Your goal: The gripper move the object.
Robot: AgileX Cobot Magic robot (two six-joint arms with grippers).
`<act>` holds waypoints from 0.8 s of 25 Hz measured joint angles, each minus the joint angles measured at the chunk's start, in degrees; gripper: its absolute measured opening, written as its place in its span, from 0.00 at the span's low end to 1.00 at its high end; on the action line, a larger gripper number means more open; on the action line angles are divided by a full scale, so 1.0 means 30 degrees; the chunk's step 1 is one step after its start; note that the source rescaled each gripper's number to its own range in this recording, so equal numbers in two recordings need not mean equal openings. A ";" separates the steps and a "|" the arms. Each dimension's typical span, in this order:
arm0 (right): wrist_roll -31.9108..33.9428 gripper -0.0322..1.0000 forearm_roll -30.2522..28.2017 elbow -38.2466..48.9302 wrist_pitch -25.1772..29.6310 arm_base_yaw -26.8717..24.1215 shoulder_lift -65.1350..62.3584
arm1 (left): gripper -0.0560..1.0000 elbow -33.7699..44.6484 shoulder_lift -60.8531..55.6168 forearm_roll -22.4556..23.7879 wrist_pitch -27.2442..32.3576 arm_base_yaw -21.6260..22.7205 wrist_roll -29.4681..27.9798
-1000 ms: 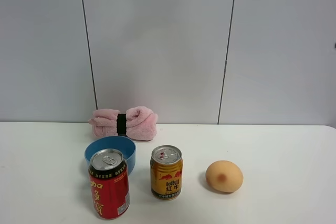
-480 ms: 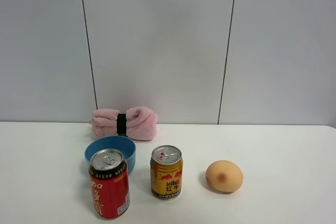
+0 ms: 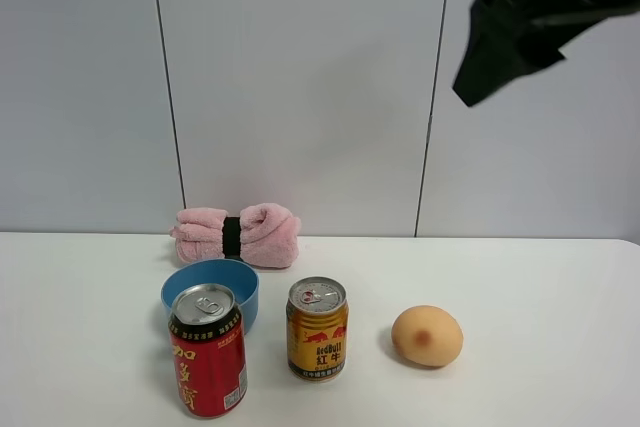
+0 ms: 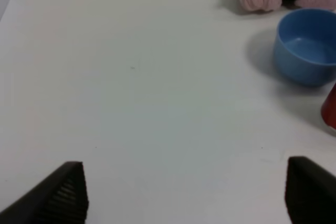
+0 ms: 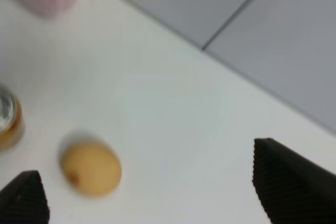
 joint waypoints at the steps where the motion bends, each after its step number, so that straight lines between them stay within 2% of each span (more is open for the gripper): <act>1: 0.0336 0.67 0.0000 0.0991 0.0000 0.0000 -0.0814 | 1.00 0.0000 0.0000 0.0000 0.0000 0.0000 0.0000; 3: 0.1009 0.71 0.0000 0.2890 0.0000 0.0000 -0.2403 | 1.00 0.0000 0.0000 0.0000 0.0000 0.0000 0.0000; 7: 0.2204 0.94 0.0018 0.5745 0.0488 0.0000 -0.6275 | 1.00 0.0000 0.0000 0.0000 0.0000 0.0000 0.0000; 10: 0.2518 0.99 0.0785 0.6755 0.2237 -0.0746 -0.8731 | 1.00 0.0000 0.0000 0.0000 0.0000 0.0000 0.0000; 14: 0.1923 1.00 0.1960 0.7719 0.4594 -0.4301 -1.1135 | 1.00 0.0000 0.0000 0.0000 0.0000 0.0000 0.0000; 17: 0.0453 1.00 0.3091 0.8641 0.5026 -0.7828 -1.2881 | 1.00 0.0000 0.0000 0.0000 0.0000 0.0000 0.0000; 20: -0.0913 1.00 0.4872 0.9714 0.5082 -1.0587 -1.4784 | 1.00 0.0000 0.0000 0.0000 0.0000 0.0000 0.0000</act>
